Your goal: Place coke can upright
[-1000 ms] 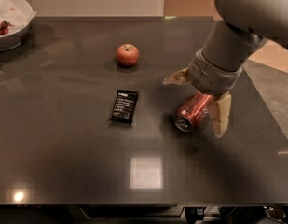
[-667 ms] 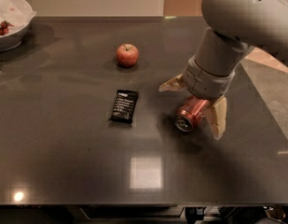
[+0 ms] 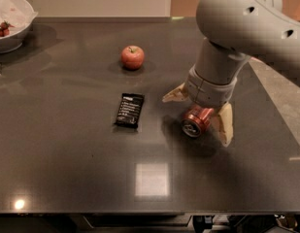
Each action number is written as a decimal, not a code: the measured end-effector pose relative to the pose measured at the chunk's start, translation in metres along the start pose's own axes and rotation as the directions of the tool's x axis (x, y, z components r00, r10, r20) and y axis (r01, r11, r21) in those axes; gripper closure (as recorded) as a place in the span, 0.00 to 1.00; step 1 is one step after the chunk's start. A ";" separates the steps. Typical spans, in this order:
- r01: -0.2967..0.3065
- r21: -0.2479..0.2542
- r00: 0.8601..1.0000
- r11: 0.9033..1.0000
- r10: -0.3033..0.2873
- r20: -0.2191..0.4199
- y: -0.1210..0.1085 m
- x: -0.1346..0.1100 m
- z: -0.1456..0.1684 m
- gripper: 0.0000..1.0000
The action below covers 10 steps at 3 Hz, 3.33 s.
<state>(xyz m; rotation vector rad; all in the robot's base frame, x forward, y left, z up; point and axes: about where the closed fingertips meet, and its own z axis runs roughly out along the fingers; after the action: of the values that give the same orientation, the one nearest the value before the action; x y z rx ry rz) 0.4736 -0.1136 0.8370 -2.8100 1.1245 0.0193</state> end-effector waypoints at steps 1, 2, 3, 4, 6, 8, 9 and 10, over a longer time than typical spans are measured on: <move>0.002 -0.017 1.000 1.000 -0.002 -0.018 0.003 0.003 -0.001 0.18; -0.001 -0.027 1.000 1.000 0.001 -0.026 0.006 0.005 -0.002 0.41; -0.010 -0.029 1.000 1.000 0.009 -0.027 0.005 0.005 -0.005 0.65; -0.054 -0.004 0.998 0.999 0.054 -0.018 0.000 -0.001 -0.016 0.87; -0.234 0.110 0.966 0.966 0.218 0.136 -0.011 -0.036 -0.052 1.00; -0.480 0.136 0.819 0.866 0.388 0.424 -0.016 -0.057 -0.075 1.00; -0.594 0.138 0.709 0.793 0.434 0.555 -0.021 -0.054 -0.079 1.00; -0.667 0.135 0.613 0.733 0.436 0.659 -0.027 -0.048 -0.080 1.00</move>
Offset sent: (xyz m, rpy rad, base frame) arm -0.0017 -0.0125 0.0026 -0.0561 0.0136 -0.0050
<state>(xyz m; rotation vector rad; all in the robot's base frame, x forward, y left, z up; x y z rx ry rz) 0.4551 -0.0699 0.9218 -1.7863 1.5655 0.6253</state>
